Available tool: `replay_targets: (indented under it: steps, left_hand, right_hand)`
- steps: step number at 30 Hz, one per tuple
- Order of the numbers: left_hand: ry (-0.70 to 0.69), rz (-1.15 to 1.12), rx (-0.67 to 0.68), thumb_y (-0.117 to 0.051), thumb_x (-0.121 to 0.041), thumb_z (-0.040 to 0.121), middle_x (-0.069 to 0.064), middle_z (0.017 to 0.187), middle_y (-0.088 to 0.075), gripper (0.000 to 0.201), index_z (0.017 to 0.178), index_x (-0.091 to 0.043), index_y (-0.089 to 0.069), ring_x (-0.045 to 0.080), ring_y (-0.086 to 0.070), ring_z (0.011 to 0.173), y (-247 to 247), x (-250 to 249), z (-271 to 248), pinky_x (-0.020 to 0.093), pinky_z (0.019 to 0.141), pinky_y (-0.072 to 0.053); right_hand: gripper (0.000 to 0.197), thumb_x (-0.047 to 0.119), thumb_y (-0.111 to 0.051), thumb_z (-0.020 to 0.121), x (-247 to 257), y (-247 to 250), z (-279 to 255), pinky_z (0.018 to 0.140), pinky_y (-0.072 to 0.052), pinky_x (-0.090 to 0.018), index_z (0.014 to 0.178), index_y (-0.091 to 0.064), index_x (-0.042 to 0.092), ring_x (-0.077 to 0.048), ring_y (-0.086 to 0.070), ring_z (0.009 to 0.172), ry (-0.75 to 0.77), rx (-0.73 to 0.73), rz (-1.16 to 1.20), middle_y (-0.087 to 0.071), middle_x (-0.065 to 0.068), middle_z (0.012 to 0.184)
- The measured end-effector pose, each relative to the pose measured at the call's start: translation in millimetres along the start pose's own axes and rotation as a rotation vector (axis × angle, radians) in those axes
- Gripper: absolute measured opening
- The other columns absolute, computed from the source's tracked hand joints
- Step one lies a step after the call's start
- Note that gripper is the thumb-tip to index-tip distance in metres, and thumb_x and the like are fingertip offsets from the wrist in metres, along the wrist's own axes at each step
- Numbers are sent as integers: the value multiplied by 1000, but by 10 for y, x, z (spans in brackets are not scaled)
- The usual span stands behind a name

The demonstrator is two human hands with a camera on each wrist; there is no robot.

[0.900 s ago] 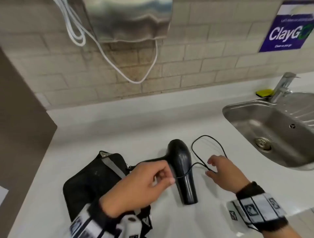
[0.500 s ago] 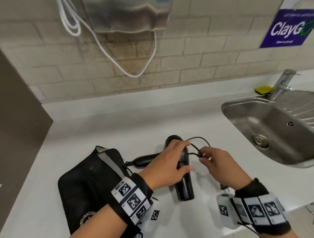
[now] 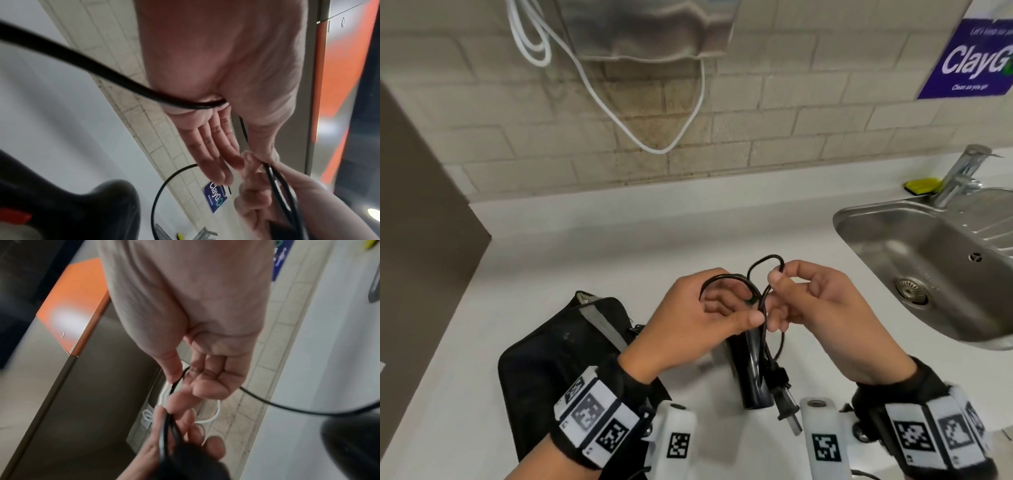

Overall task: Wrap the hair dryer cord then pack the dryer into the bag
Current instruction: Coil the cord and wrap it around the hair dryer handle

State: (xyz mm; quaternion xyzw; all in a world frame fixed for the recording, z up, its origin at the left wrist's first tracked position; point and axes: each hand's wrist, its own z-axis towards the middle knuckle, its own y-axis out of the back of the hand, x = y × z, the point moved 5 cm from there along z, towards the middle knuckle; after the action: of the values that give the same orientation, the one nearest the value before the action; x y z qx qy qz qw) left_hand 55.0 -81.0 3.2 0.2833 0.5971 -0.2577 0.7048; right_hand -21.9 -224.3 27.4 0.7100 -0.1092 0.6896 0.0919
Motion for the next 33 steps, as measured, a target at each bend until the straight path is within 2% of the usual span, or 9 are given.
replay_targets:
  steps: [6, 12, 17, 22, 24, 26, 28, 30, 33]
  left_hand:
    - [48, -162, -120, -71, 15, 81, 11, 67, -70, 21, 83, -5, -69, 22, -71, 60, 82, 33, -85, 32, 65, -61]
    - [43, -208, -83, -78, 7, 74, 19, 78, -71, 30, 100, -2, -67, 31, -70, 71, 138, 19, -170, 46, 76, -61]
    - [70, -184, -160, -80, 16, 69, 6, 72, -73, 36, 89, -11, -70, 19, -71, 67, 186, 42, -196, 34, 72, -62]
    - [128, -322, -353, -73, 16, 76, 7, 71, -72, 27, 91, -7, -69, 21, -71, 62, 370, 143, -231, 47, 70, -61]
    - [117, -386, -407, -70, 18, 78, 6, 69, -71, 25, 91, -4, -68, 19, -71, 59, 447, 154, -245, 42, 62, -64]
    - [97, -429, -443, -67, 19, 79, 5, 69, -71, 25, 91, -2, -67, 16, -70, 59, 506, 151, -259, 32, 56, -62]
    - [89, -461, -467, -65, 20, 80, 6, 71, -70, 25, 92, -2, -67, 15, -70, 62, 547, 164, -271, 30, 58, -62]
    - [84, -468, -482, -65, 19, 80, 7, 73, -70, 24, 91, -2, -67, 15, -70, 64, 576, 185, -284, 31, 59, -62]
    - [98, -484, -475, -64, 19, 81, 7, 74, -71, 23, 92, -1, -67, 17, -71, 63, 580, 223, -310, 31, 59, -63]
  right_hand:
    - [25, 22, -66, 81, -86, -146, 40, 64, -47, -35, 94, -59, 2, -18, -56, 51, 39, 27, 82, -66, -7, 60]
    - [37, 11, -75, 70, -143, -215, 46, 61, -52, -22, 102, -61, 0, -17, -58, 55, 53, 44, 130, -72, -20, 78]
    - [32, 8, -72, 77, -170, -265, 56, 69, -56, -27, 105, -61, -3, -23, -64, 62, 74, 43, 98, -74, -23, 84]
    - [30, 14, -71, 78, -225, -248, -34, 76, -57, -27, 106, -64, 7, -23, -74, 78, 87, 47, -3, -76, -7, 96]
    - [32, 25, -75, 74, -284, -246, -101, 72, -55, -23, 104, -66, 19, -12, -70, 73, 72, 88, -157, -75, 4, 83]
    - [40, 31, -83, 69, -394, -281, -170, 76, -54, -20, 105, -65, 29, -5, -67, 79, 52, 164, -337, -72, 13, 90]
    - [41, 25, -86, 69, -478, -315, -213, 80, -55, -24, 103, -64, 33, -11, -68, 88, 60, 171, -385, -71, 6, 99]
    - [31, 7, -78, 78, -498, -337, -231, 71, -58, -35, 97, -67, 29, -25, -70, 78, 85, 125, -254, -72, -7, 91]
    - [26, 0, -69, 84, -452, -272, -225, 64, -56, -31, 94, -71, 24, -24, -67, 64, 156, 22, -146, -72, -8, 74]
